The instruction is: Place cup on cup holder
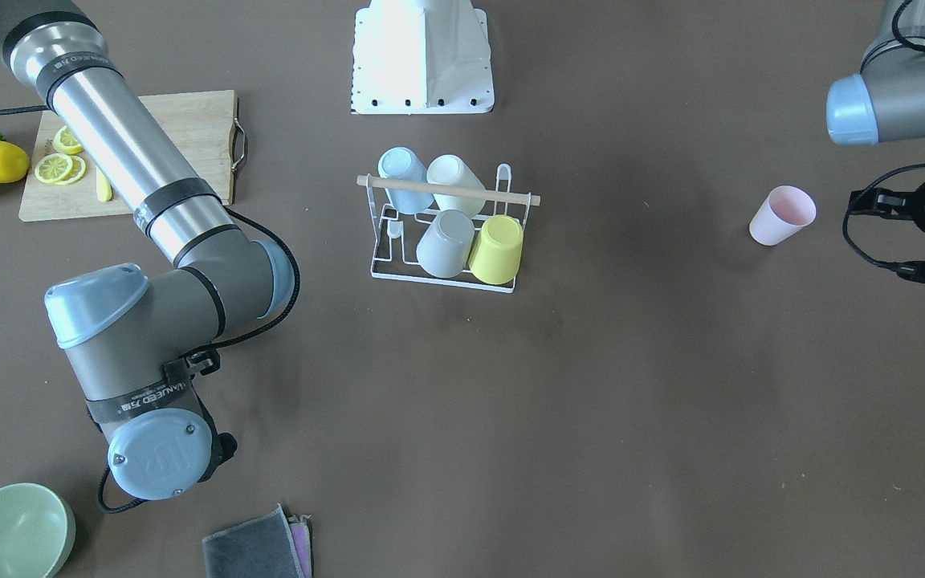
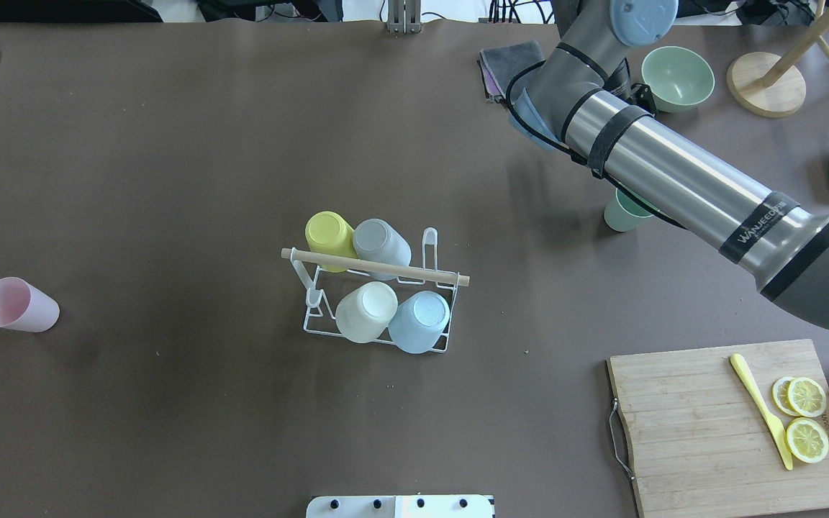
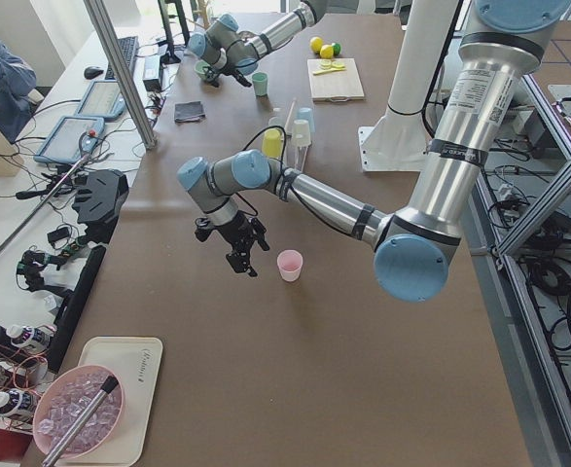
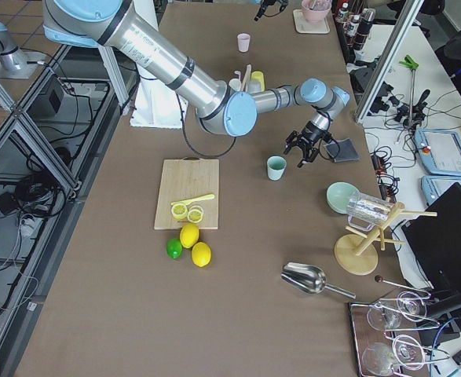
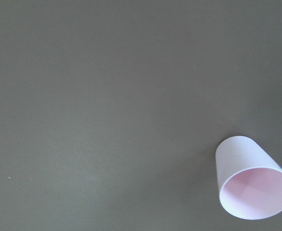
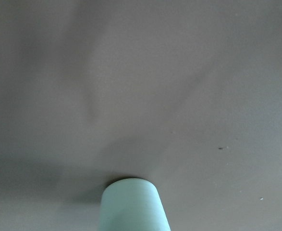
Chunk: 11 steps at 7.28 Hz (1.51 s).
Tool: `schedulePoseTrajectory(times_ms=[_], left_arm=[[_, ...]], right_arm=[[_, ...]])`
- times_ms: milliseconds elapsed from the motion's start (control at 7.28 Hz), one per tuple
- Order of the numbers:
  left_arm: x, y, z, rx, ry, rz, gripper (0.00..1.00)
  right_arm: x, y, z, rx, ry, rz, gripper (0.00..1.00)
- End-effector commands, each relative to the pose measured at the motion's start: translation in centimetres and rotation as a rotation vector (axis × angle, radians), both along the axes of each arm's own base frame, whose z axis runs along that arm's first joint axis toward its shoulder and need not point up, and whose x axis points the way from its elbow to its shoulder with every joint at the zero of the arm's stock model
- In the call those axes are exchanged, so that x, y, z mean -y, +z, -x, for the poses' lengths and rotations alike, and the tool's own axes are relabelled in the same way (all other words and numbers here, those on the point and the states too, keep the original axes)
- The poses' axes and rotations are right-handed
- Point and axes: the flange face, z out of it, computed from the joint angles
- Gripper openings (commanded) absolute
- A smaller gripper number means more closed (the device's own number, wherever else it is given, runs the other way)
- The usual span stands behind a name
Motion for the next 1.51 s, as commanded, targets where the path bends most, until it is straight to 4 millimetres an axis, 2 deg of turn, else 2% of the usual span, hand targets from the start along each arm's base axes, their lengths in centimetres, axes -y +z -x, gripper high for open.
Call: schedulePoseTrajectory(times_ms=[0, 275, 412, 549, 687, 962, 1099, 1374], left_arm=[[2.6, -2.1, -4.9, 0.084, 0.097, 0.028, 0.99], [1.4, -2.5, -7.6, 0.107, 0.165, 0.075, 0.99], [1.1, -1.3, -8.7, 0.062, 0.304, 0.066, 0.99], [2.0, -0.6, -9.9, 0.056, 0.366, 0.079, 0.99], [2.2, -0.9, -12.6, 0.065, 0.403, 0.094, 0.99], [0.9, 0.3, -16.4, 0.089, 0.462, 0.135, 0.99], [0.4, 1.0, -17.7, 0.098, 0.484, 0.153, 0.99], [-0.4, 1.5, -19.1, 0.167, 0.536, 0.133, 0.99]], right_arm=[[-0.3, 0.8, 1.1, -0.007, -0.050, 0.014, 1.00], [-1.0, 2.1, 2.1, -0.023, -0.082, 0.033, 1.00], [-1.3, 2.6, 2.4, -0.025, -0.101, 0.041, 1.00], [-1.8, 3.4, 3.0, -0.015, -0.141, 0.046, 1.00], [-2.0, 4.1, 3.1, -0.022, -0.153, 0.057, 1.00], [-2.0, 4.5, 3.1, -0.038, -0.164, 0.061, 1.00], [-2.1, 4.8, 3.2, -0.037, -0.178, 0.064, 1.00], [-2.3, 5.2, 3.4, -0.052, -0.187, 0.065, 1.00]])
